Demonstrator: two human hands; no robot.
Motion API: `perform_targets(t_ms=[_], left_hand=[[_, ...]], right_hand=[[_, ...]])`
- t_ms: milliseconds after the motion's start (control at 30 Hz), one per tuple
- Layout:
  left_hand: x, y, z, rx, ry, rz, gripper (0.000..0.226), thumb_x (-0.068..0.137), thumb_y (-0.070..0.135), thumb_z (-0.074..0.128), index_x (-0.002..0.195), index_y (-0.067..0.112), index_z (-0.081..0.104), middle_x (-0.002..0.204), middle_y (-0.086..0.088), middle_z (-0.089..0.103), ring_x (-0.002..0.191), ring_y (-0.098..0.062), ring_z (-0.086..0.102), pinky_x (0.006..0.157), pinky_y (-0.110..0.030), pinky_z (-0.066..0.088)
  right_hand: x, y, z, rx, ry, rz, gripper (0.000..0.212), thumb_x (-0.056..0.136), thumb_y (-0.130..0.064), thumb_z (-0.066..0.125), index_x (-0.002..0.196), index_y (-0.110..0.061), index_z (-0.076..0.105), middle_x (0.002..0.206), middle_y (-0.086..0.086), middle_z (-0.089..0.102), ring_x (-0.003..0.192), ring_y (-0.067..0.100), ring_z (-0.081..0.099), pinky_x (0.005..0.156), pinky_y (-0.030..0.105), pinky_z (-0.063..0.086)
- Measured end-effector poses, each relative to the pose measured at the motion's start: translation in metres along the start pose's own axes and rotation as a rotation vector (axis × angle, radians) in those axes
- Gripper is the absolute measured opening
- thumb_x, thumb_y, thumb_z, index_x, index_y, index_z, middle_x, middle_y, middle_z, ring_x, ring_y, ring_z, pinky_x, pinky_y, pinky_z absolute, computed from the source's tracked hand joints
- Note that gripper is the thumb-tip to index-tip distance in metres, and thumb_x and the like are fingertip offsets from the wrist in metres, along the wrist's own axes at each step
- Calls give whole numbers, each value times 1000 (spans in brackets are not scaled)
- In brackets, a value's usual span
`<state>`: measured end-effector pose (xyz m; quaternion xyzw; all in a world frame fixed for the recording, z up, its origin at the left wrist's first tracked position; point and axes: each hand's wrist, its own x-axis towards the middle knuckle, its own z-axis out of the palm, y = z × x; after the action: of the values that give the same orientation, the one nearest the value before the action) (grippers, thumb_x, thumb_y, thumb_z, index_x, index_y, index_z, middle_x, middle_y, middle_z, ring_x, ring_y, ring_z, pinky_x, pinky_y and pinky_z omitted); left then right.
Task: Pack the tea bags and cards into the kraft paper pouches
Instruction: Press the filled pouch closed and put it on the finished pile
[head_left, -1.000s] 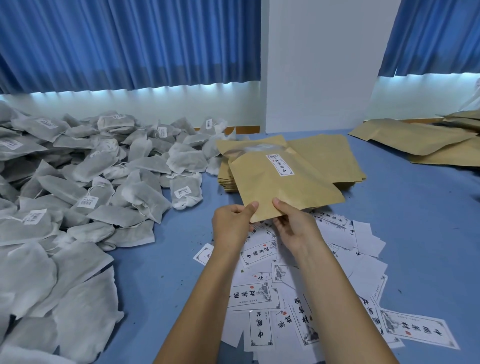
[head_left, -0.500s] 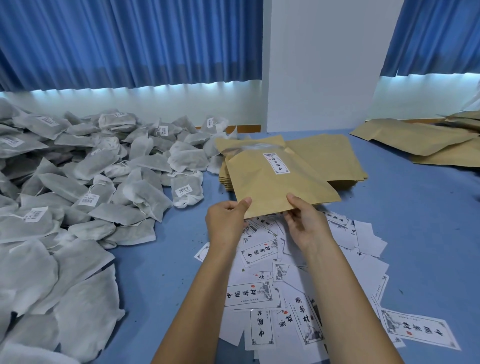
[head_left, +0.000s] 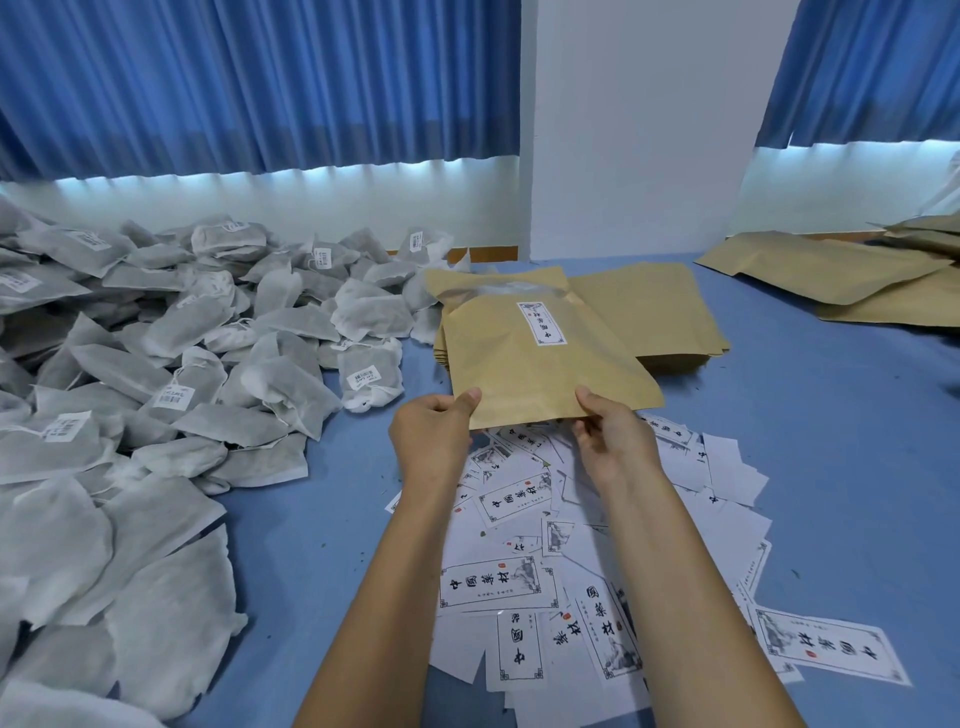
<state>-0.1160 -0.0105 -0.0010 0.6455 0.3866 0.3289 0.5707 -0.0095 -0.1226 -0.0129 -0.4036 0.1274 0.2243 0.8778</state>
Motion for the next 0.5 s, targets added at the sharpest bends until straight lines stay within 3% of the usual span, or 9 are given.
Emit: perform_targets(t_ms=[133,267,400,500], left_hand=[[1,0,-1,-3,-11,-21,28,84,29,71,64,12,63,56,1,54,38,-5,50,42,-14,38],[3,1,-4,-7,-24,-42,24,85,27,71,70,8,64,61,0,56,44,-10,52,42,-14,40],[5,2,-7,-22,-22,-54,23,86,26,69,73,7,65,62,-3,57,47,-14,52,34,-12,36],[4,1,-7,-16,-20,-47,24,86,26,69,73,6,64,62,-2,57,49,-13,54,33,-10,34]], right_hand=[[-1,1,0,-13,-5,7,27,81,7,68,101,-9,60,106,6,64,84,14,60,60,19,46],[-2,-2,-2,1,3,3,20,82,4,69,92,-10,59,91,3,64,76,12,59,56,19,47],[-3,-3,-2,-17,25,-8,31,80,8,68,106,-6,57,99,8,64,77,14,59,48,15,45],[-4,-3,-2,-29,33,-10,31,80,7,69,107,-4,57,104,10,63,78,15,59,50,16,46]])
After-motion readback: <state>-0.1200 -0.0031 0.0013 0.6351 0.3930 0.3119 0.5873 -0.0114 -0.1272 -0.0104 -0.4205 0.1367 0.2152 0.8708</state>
